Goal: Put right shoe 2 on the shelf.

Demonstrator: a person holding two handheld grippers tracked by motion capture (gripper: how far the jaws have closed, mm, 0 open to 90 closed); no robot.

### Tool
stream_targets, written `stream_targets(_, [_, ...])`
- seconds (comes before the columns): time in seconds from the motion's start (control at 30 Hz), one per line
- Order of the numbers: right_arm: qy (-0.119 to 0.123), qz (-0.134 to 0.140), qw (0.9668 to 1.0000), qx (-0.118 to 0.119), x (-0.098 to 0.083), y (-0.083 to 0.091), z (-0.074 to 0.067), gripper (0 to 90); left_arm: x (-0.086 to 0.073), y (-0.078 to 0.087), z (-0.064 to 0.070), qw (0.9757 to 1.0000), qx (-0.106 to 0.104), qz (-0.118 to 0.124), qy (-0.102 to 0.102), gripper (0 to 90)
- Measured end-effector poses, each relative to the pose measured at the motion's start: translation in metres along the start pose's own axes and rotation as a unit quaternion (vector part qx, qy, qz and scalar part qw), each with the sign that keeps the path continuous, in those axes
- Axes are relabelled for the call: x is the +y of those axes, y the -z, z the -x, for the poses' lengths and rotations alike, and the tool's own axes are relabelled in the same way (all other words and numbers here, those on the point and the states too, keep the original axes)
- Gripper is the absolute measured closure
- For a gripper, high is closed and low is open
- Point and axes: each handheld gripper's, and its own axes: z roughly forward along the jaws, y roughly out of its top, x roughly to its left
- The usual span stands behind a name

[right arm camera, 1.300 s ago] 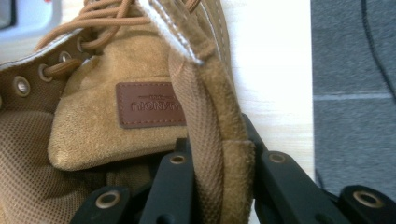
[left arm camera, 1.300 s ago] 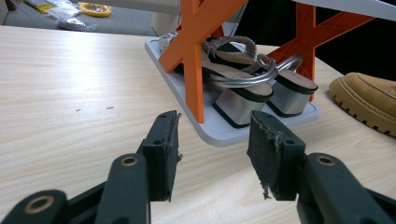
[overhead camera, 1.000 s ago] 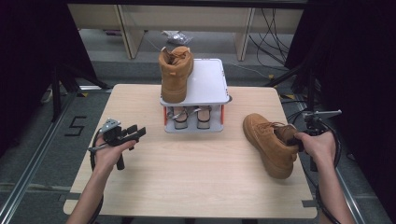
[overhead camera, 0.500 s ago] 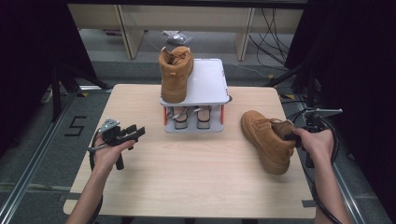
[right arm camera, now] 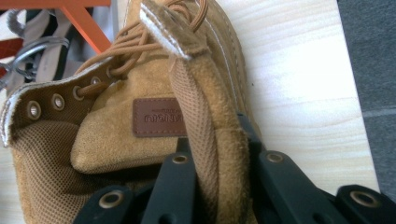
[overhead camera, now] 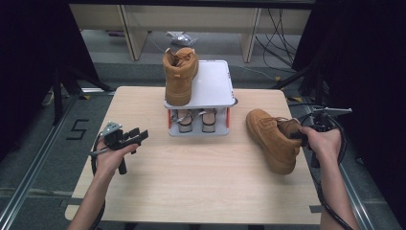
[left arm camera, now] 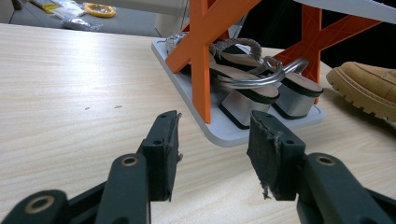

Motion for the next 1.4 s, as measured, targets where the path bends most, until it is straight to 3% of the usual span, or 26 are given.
stream_targets(0.17, [0.022, 0.012, 0.9997, 0.004, 0.003, 0.000, 0.001, 82.4, 0.000, 0.000, 0.000, 1.0000, 0.000, 0.000, 0.000, 52.4])
stream_targets(0.23, [0.019, 0.009, 0.9998, -0.005, 0.004, 0.000, -0.001, 82.4, 0.000, 0.000, 0.000, 1.0000, 0.000, -0.001, 0.000, 52.4])
stream_targets(0.37, [0.009, 0.013, 0.9999, 0.005, 0.006, -0.002, -0.003, 82.5, 0.000, 0.001, -0.001, 1.0000, 0.000, -0.001, 0.002, 52.4])
stream_targets(0.43, [0.025, 0.007, 0.9997, 0.005, 0.006, -0.001, -0.002, 82.5, 0.000, 0.001, -0.001, 1.0000, 0.001, 0.000, 0.001, 52.4])
stream_targets(0.47, [0.003, 0.012, 0.9999, 0.010, 0.007, -0.002, -0.006, 82.6, 0.001, 0.001, -0.002, 1.0000, 0.002, 0.000, 0.001, 52.4])
stream_targets(0.67, [0.008, 0.018, 0.9997, 0.013, 0.011, 0.000, -0.011, 82.6, 0.001, 0.002, -0.002, 1.0000, 0.003, 0.002, 0.003, 52.4])
stream_targets(0.7, [0.018, 0.025, 0.9994, 0.015, 0.011, 0.000, -0.010, 82.6, 0.001, 0.002, -0.003, 1.0000, 0.003, 0.003, 0.004, 52.4])
stream_targets(0.87, [0.007, 0.027, 0.9995, 0.017, 0.015, 0.002, -0.017, 82.5, 0.001, 0.003, -0.004, 1.0000, 0.005, 0.002, 0.003, 52.3])
stream_targets(0.9, [0.024, 0.034, 0.9990, 0.017, 0.015, 0.002, -0.016, 82.5, 0.002, 0.003, -0.004, 1.0000, 0.004, 0.003, 0.004, 52.3])
stream_targets(0.93, [0.025, 0.025, 0.9993, 0.012, 0.016, 0.003, -0.016, 82.5, 0.002, 0.003, -0.004, 1.0000, 0.004, 0.004, 0.004, 52.3])
stream_targets(0.97, [0.007, 0.031, 0.9994, 0.011, 0.018, 0.002, -0.019, 82.5, 0.002, 0.003, -0.004, 1.0000, 0.005, 0.004, 0.003, 52.3])
stream_targets(1.4, [0.009, 0.047, 0.9986, 0.021, 0.025, 0.005, -0.028, 82.5, 0.001, 0.004, -0.006, 1.0000, 0.006, 0.004, 0.004, 52.3])
